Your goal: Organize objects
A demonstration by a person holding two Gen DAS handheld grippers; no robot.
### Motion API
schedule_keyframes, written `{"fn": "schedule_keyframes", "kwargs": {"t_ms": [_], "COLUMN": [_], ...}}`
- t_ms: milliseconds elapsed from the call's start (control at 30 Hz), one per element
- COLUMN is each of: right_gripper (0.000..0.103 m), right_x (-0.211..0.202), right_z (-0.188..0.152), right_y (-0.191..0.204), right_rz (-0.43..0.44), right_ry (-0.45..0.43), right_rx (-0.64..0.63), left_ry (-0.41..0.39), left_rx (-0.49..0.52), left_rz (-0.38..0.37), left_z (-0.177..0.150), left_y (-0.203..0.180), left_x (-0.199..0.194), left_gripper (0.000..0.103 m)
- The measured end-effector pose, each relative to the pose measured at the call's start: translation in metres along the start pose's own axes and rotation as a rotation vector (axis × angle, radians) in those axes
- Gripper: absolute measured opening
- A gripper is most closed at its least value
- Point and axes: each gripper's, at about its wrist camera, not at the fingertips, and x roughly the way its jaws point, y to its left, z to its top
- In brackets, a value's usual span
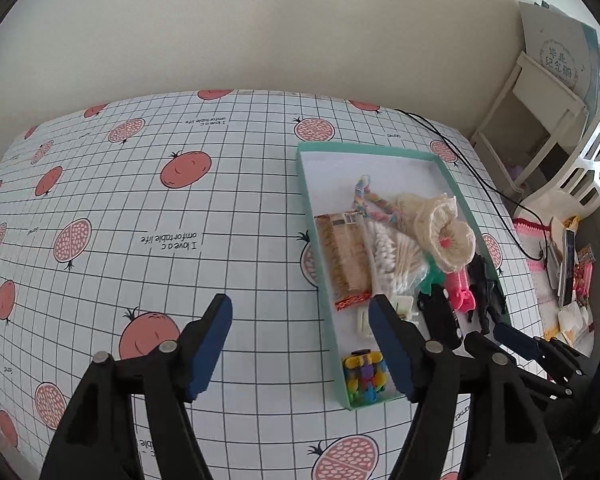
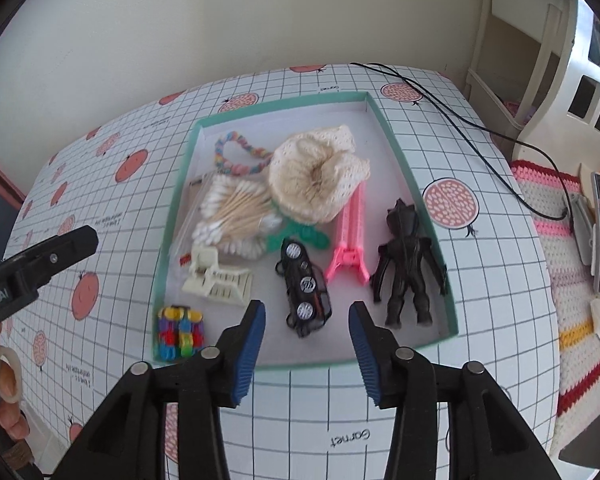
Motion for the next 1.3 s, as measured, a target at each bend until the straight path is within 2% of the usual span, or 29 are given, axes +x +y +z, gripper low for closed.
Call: {"fn": "schedule_keyframes", "kwargs": {"t_ms": [100,133,200,333,367,433,567,633,1000,1300], "right_gripper": [0.061,0.063,0.066,0.073,0.074,0.083,0.092,0.102,0.103,0.103], "right_x": [-0.003,-0.005,-0.006,-0.008,-0.009,-0.010,-0.005,0.000,0.029,0.039], "right_z": [-0.013,-0.018,-0.026,-0.038,-0.040,-0.043,-0.050,-0.055,-0.069,-0.072], "right_y": [0.005,0.007,0.010,0.014,0.014,0.014,0.011,0.007,-0.006,-0.001], "right_rz": [0.004,0.006,0.010,0.009,0.004,-0.003,-0.007,-0.010,-0.022,-0.048], "right_ry": [-0.013,-0.018,-0.026,-0.040,-0.047,-0.059,-0.057,-0.053,-0.004,-0.011], "right_rx": [-0.018,-0.025,-0.030,-0.040,-0.045,-0.047,-0.041,-0.034,0.001,-0.020], "left_ry": [-0.018,-0.030,-0.053,-0.089,-0.092,-0.096,-0.087,-0.085,-0.050,-0.036], "left_rx": [0.016,0.015,0.013,0.013,0.016,0.026,0.032,0.024,0.030,0.034], "left_rz": [0.020,0.023,0.029,0.046,0.051,0.059,0.072,0.076,0.110,0.130], "left_z": [-0.017,-0.022,-0.032,-0.051,-0.055,-0.064,-0.077,-0.082,-0.104,-0.115], "left_y": [0.009,0.012,0.018,0.030,0.032,0.035,0.041,0.046,0.059,0.067], "left_x": [-0.005,-0.008,-0.012,-0.015,-0.014,-0.011,-0.003,0.001,0.030,0.043], "left_gripper": [0.080,0.086,0.093,0.099,0.100,0.102,0.103,0.103,0.103,0.103]}}
